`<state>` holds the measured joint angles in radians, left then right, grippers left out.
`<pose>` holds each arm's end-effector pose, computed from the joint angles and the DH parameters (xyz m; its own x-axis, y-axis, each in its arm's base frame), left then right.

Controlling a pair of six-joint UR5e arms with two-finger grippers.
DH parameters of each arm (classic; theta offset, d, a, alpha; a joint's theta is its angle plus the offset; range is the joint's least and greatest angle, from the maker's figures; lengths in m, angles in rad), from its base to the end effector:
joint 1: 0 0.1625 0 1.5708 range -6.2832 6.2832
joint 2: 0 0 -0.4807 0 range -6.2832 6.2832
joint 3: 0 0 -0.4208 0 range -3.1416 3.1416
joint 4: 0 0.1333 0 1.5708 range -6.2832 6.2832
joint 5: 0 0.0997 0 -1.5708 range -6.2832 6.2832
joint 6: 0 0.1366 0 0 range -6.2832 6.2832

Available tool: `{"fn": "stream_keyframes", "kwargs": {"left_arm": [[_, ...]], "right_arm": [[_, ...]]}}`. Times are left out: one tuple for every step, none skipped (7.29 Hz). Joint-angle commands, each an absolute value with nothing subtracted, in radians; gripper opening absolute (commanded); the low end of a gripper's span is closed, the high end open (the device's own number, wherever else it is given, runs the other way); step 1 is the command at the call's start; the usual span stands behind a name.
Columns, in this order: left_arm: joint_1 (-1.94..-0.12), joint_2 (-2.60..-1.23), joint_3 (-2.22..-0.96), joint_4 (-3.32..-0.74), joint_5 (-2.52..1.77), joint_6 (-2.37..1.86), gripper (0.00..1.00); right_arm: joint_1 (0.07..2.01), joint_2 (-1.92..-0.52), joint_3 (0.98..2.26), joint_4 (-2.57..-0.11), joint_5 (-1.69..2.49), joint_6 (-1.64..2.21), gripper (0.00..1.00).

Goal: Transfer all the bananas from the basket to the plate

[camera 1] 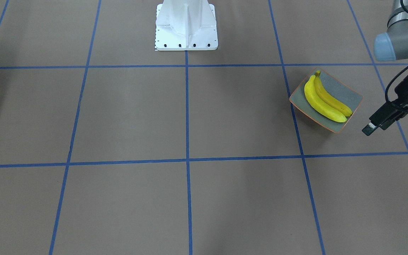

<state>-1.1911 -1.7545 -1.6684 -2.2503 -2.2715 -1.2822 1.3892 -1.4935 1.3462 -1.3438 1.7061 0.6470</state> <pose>0.1933 -0.6063 0.4964 0.3499 -0.2897 -0.8909 0.4324 0.8936 -0.1208 0.0112 -0.5750 0.8305 0.8846 0.4398 0.1553 -0.4426 0.8965 -0.0175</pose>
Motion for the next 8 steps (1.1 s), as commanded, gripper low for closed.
{"fn": "stream_keyframes", "kwargs": {"left_arm": [[-1.166, -1.766, -1.661, -2.25, -2.267, -1.276, 1.0], [-1.164, -1.766, -1.66, -2.252, -2.258, -1.275, 1.0], [-1.163, -1.767, -1.661, -2.252, -2.255, -1.275, 1.0], [-1.16, -1.767, -1.661, -2.252, -2.255, -1.275, 1.0], [-1.158, -1.776, -1.66, -2.252, -2.255, -1.273, 1.0], [-1.155, -1.776, -1.66, -2.252, -2.255, -1.272, 1.0], [-1.155, -1.778, -1.66, -2.253, -2.255, -1.272, 1.0], [-1.155, -1.778, -1.661, -2.253, -2.255, -1.272, 1.0]], "right_arm": [[1.364, -1.502, 1.303, -1.345, 1.701, 0.655, 1.0], [1.352, -1.502, 1.283, -1.345, 1.701, 0.661, 1.0], [1.347, -1.502, 1.263, -1.344, 1.7, 0.661, 1.0], [1.344, -1.503, 1.253, -1.344, 1.698, 0.66, 1.0], [1.344, -1.511, 1.252, -1.342, 1.692, 0.654, 0.98], [1.344, -1.512, 1.247, -1.344, 1.657, 0.647, 0.97], [1.344, -1.52, 1.249, -1.344, 1.648, 0.647, 0.97], [1.344, -1.526, 1.249, -1.344, 1.637, 0.647, 0.96]]}}
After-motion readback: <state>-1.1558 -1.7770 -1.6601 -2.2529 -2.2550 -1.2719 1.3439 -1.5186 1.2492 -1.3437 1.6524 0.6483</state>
